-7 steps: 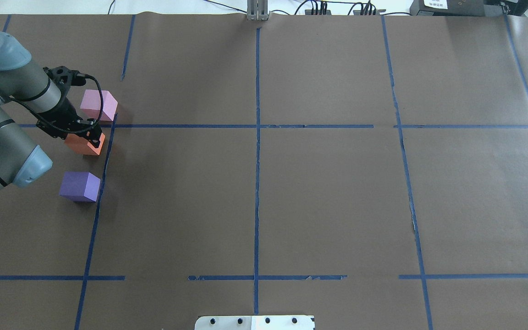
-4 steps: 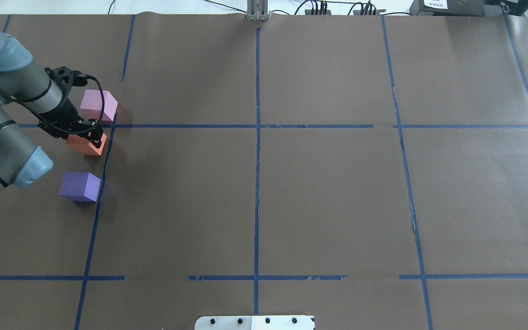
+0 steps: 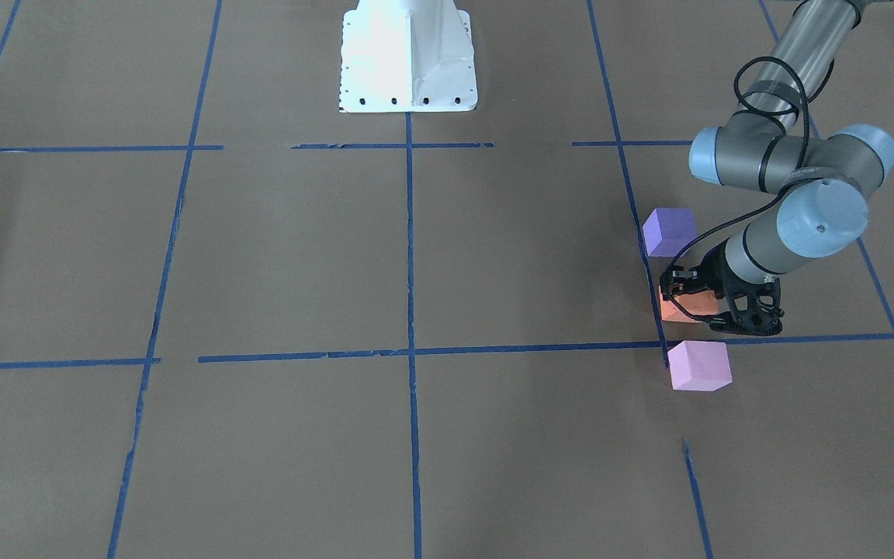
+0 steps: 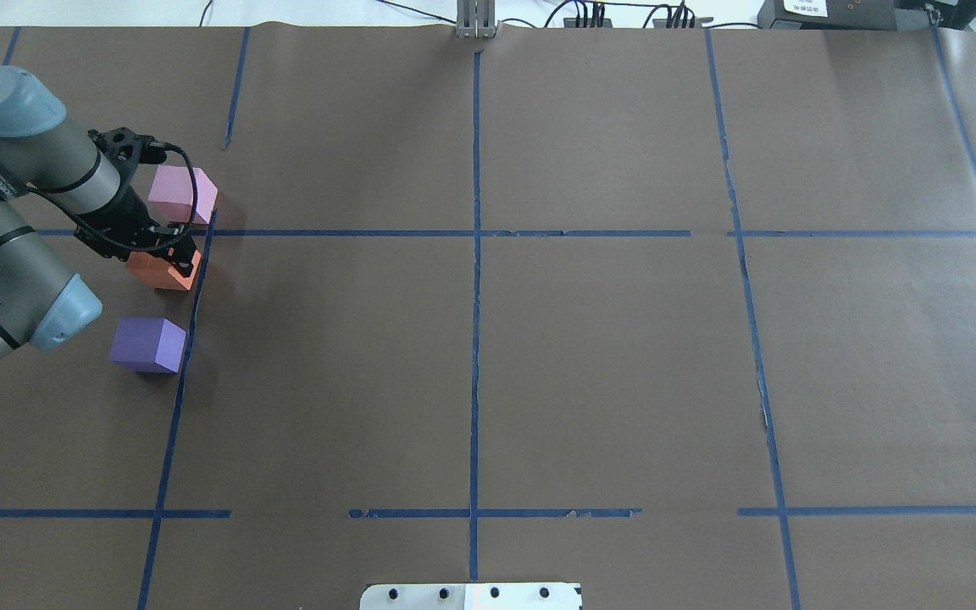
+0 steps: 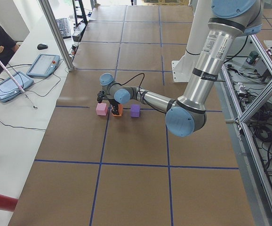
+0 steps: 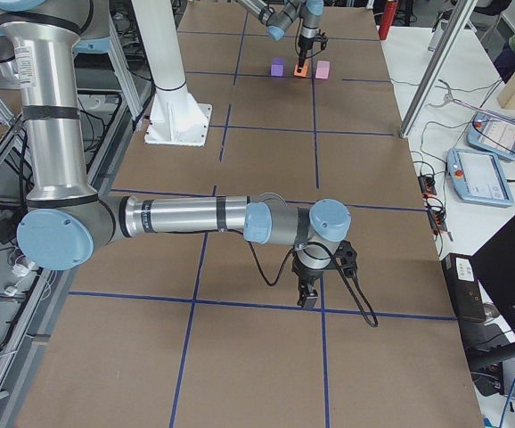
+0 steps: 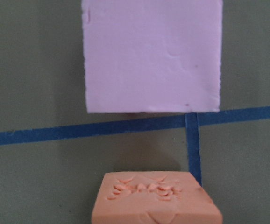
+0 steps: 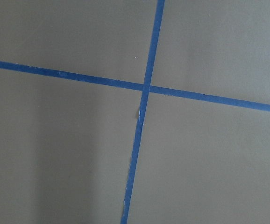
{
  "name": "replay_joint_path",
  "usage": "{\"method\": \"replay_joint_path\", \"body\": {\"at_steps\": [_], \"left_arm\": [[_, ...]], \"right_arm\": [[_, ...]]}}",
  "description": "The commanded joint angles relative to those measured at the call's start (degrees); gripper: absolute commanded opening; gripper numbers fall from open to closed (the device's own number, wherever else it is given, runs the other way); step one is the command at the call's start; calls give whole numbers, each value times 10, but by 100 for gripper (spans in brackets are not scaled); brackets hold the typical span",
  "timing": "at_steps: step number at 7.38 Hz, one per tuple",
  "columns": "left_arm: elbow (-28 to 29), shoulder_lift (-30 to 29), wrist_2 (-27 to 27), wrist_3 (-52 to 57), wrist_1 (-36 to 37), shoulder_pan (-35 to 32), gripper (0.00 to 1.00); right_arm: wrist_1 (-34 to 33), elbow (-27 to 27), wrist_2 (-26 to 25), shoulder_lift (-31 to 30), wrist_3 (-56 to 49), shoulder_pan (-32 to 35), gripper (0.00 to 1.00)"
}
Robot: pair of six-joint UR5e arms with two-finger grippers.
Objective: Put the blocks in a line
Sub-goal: 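Lower the orange cube between the pink and purple cubes, aligning it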
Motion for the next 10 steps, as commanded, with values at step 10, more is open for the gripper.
{"method": "replay_joint_path", "body": {"at_steps": [10], "left_arm": [[-68,30,-29,-57,8,-6,100]], "right_arm": [[0,0,0,0,0,0,100]]}}
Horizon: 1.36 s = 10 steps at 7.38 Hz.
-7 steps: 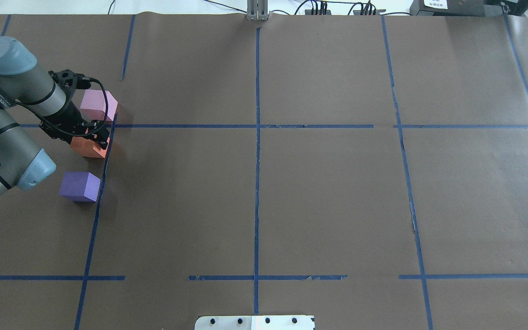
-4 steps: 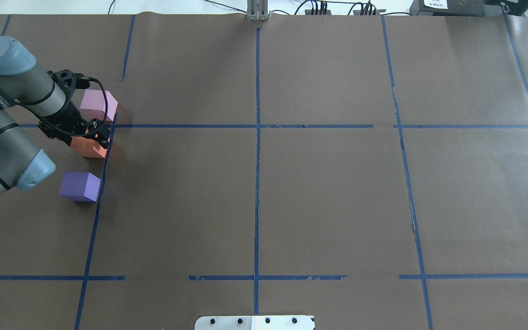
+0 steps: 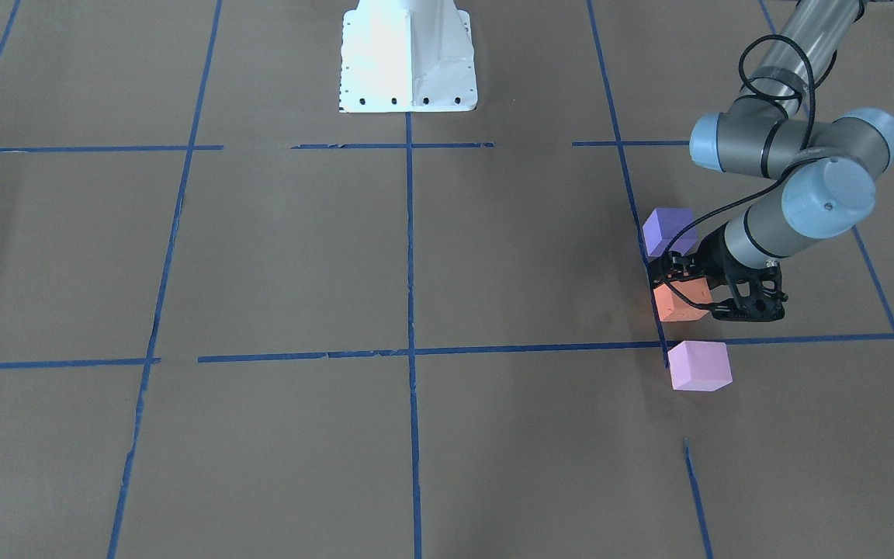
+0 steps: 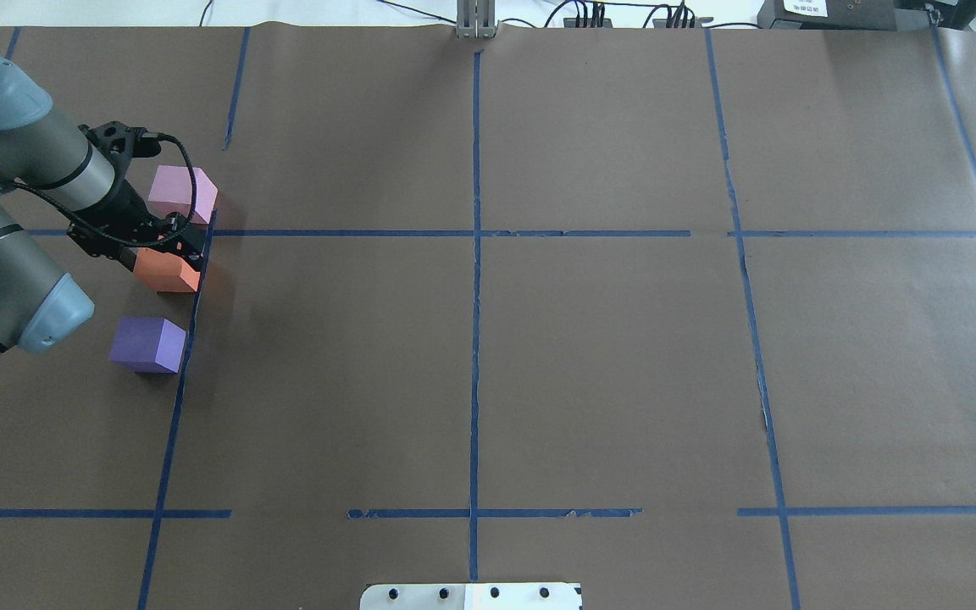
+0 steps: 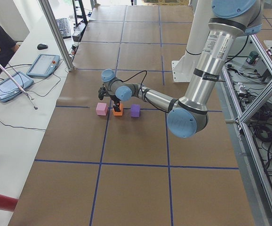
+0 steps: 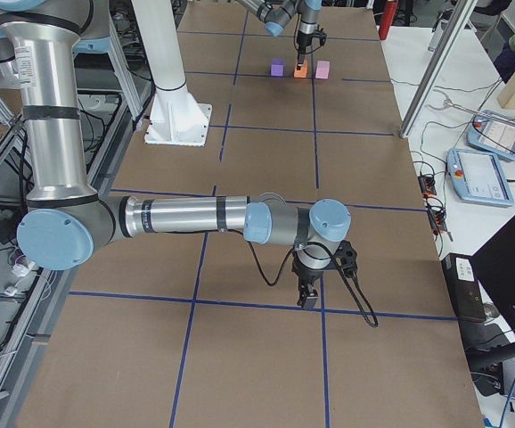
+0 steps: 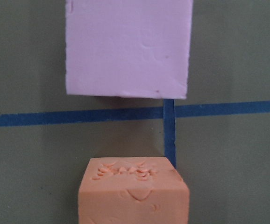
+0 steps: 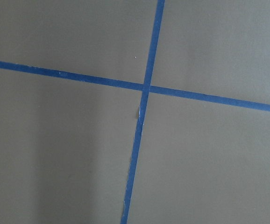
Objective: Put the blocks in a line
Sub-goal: 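Lower the orange cube between the pink and purple cubes, aligning it, then open the left gripper and lift it away from the cubes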
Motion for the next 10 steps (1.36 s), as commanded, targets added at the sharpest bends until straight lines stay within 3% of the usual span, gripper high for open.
{"method": "replay_joint_path", "body": {"at_steps": [1,6,8,10], "left_arm": [[-44,29,-6,-1,3,-1,100],[-126,34,4,32,54,-89,100],[-116,54,-2,188,89,-142,100],[-115,98,-3,275,83,-207,100]], "right_arm": [[0,0,0,0,0,0,100],[0,0,0,0,0,0,100],[0,0,0,0,0,0,100],[0,0,0,0,0,0,100]]}}
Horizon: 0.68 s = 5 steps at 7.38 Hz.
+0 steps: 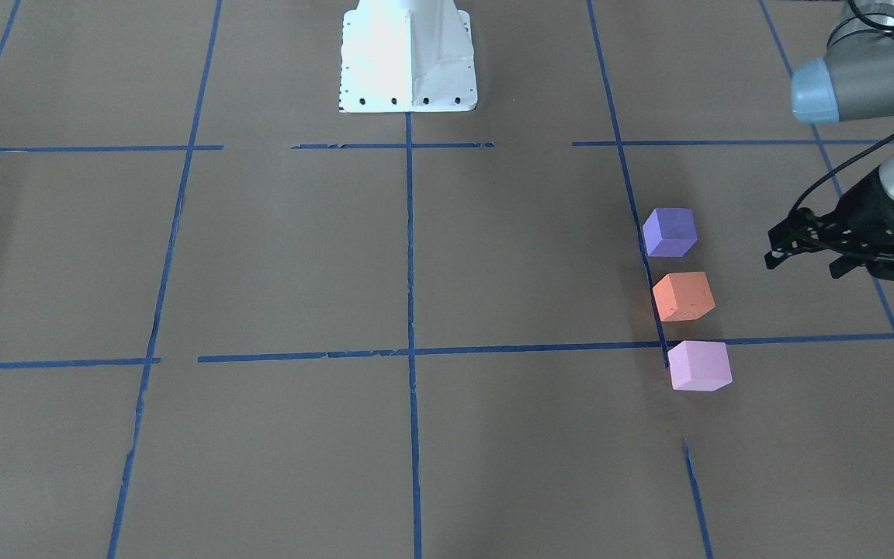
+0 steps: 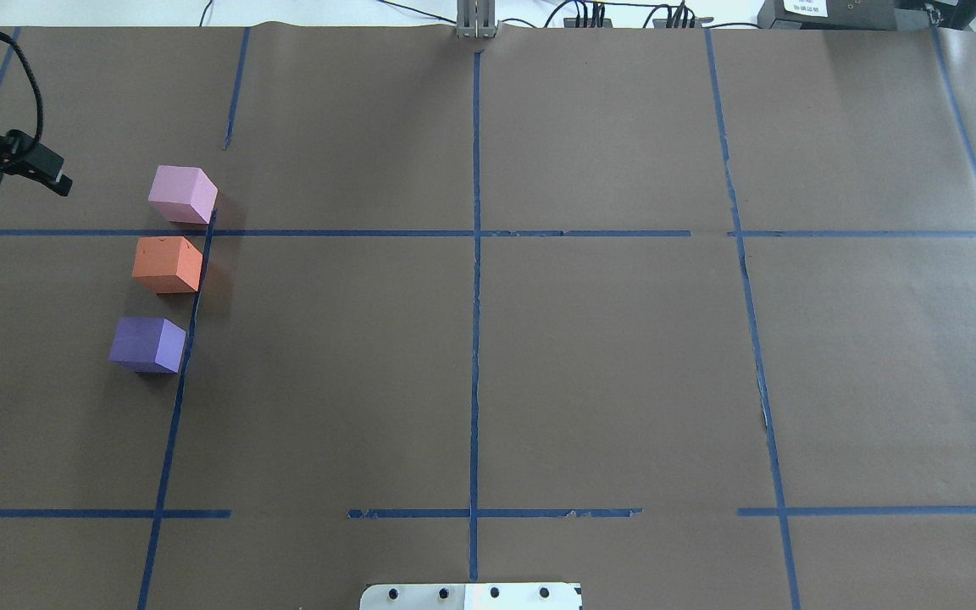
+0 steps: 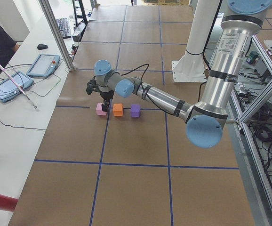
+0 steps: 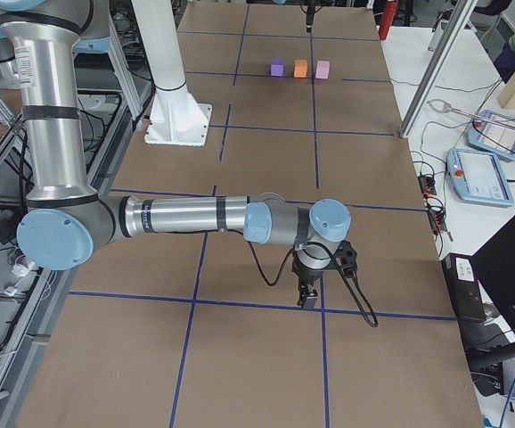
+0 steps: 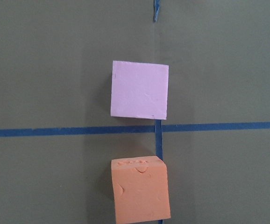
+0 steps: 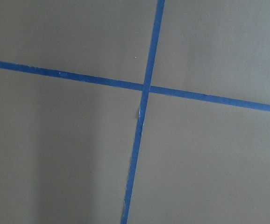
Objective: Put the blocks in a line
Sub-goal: 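Open the left gripper and lift it away from the cubes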
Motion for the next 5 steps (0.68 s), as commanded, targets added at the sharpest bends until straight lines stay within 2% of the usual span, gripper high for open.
{"method": "replay_joint_path", "body": {"at_steps": [1,2,3,5], "left_arm": [[1,52,0,111,-7,-86,100],[14,76,-3,173,-13,-131,100],[36,81,-4,174,-22,-153,100],[60,122,-23,174,-75,-161,100]], "right_arm": [[0,0,0,0,0,0,100],[0,0,0,0,0,0,100],[0,0,0,0,0,0,100],[0,0,0,0,0,0,100]]}}
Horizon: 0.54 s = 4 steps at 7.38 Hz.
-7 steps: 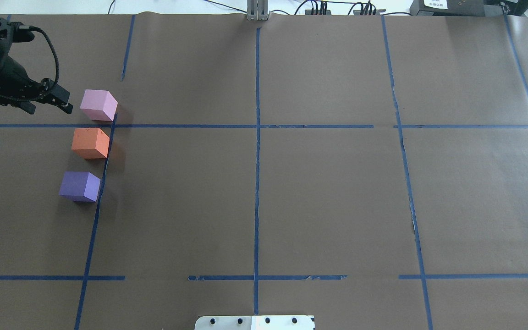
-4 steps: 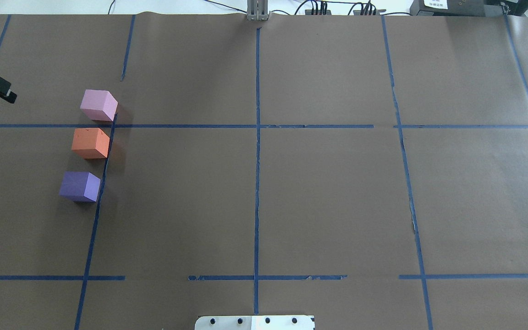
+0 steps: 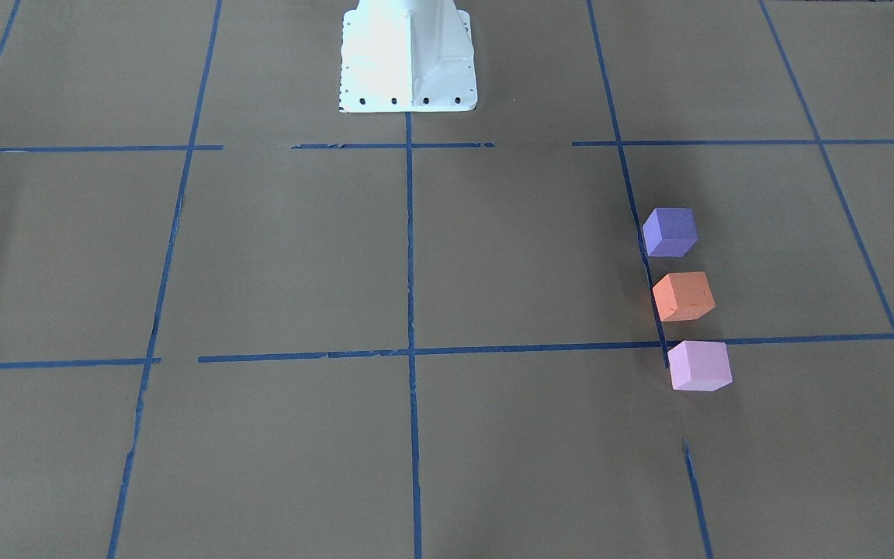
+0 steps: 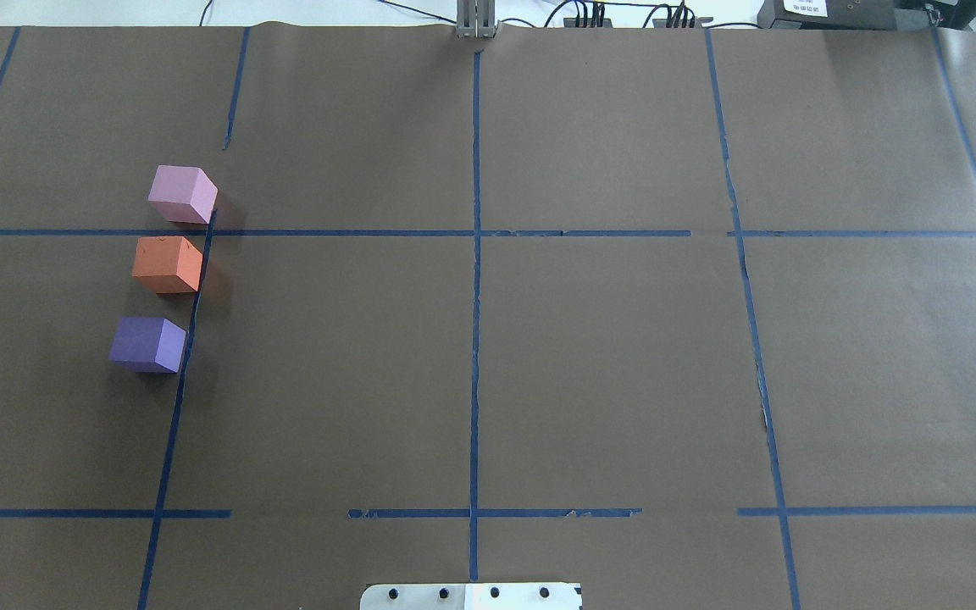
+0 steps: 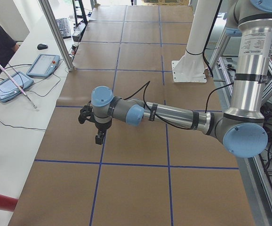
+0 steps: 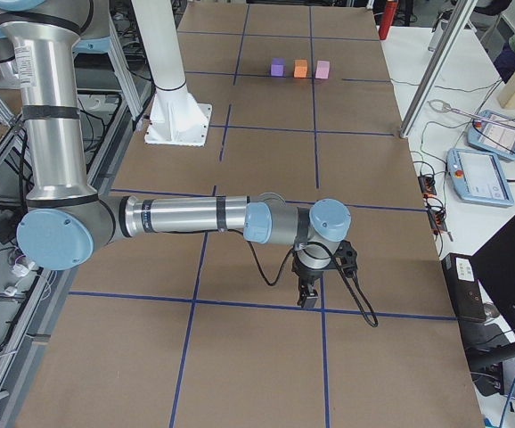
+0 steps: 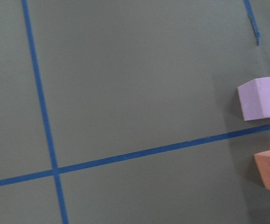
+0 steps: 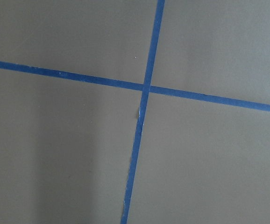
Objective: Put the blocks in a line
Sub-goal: 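Open the left gripper and lift it away from the cubes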
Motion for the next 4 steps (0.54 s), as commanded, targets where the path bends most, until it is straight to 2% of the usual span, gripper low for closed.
{"method": "replay_joint_path", "body": {"at_steps": [1,3,4], "left_arm": [[21,48,-9,6,-33,-9,100],[38,58,-44,8,-45,-11,100],[47,59,-45,18,-58,-23,100]], "right_arm": [[0,0,0,0,0,0,100],[0,0,0,0,0,0,100],[0,0,0,0,0,0,100]]}}
